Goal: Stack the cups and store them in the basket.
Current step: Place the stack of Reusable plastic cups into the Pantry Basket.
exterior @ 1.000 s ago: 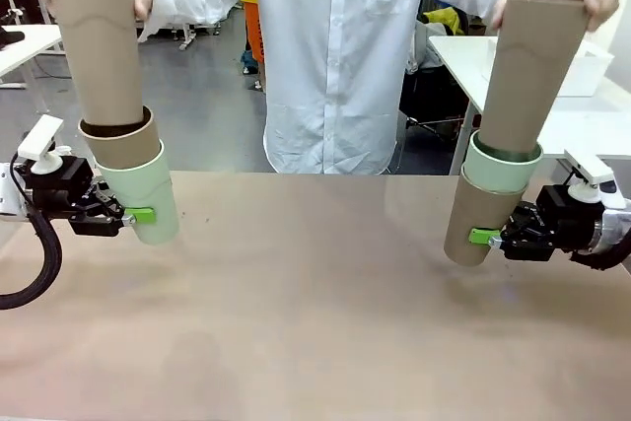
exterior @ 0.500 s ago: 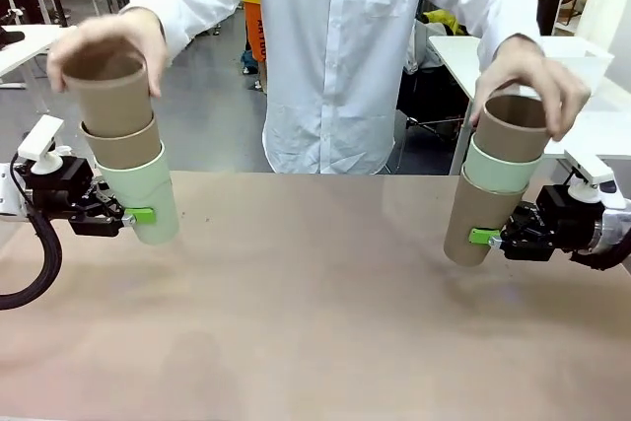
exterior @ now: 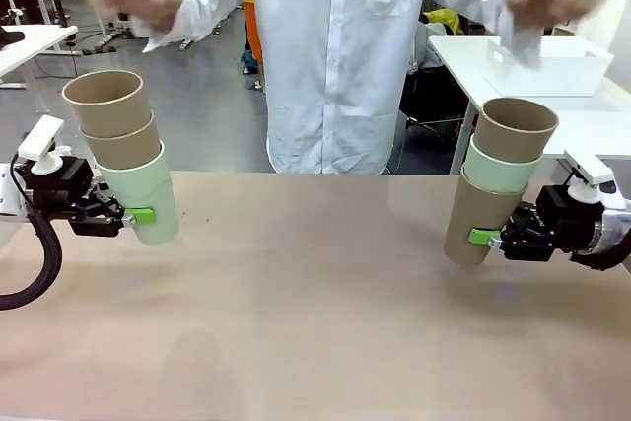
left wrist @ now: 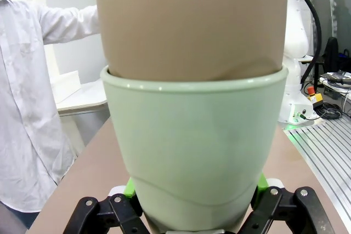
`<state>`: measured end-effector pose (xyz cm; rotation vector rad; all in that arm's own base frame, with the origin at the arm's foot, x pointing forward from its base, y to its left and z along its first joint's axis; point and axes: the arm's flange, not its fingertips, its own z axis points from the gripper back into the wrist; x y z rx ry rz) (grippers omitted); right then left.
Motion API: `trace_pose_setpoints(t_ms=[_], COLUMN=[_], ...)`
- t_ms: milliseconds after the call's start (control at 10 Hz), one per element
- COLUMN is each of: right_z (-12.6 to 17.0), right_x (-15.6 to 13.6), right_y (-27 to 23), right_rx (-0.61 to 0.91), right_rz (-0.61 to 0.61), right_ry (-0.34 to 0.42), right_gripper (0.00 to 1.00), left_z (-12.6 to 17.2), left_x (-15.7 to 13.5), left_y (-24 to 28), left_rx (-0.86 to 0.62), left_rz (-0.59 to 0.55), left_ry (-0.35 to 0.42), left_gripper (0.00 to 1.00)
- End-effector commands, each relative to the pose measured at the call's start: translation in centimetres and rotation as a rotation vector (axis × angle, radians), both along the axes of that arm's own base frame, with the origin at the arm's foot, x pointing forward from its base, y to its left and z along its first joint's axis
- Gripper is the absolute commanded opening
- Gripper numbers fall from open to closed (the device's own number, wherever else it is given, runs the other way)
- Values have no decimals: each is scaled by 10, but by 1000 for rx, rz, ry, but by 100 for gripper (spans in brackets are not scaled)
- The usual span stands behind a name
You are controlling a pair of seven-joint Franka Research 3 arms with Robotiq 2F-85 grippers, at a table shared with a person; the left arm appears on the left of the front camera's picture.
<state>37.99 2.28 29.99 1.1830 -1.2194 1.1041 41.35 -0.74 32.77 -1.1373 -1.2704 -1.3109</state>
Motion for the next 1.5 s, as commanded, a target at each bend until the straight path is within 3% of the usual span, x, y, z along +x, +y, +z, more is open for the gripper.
trace_pose_setpoints(t_ms=[0, 1400], right_z=[4, 4], right_x=[1, 1], right_y=[0, 0], right_rx=[1, 1], right_rz=[-2, -2], right_ry=[-11, -11], right_gripper=[85, 85], left_z=[5, 5], left_x=[1, 1], left_y=[0, 0], left_rx=[-10, -10], left_rz=[-4, -4], left_ry=[-13, -13], left_gripper=[85, 85])
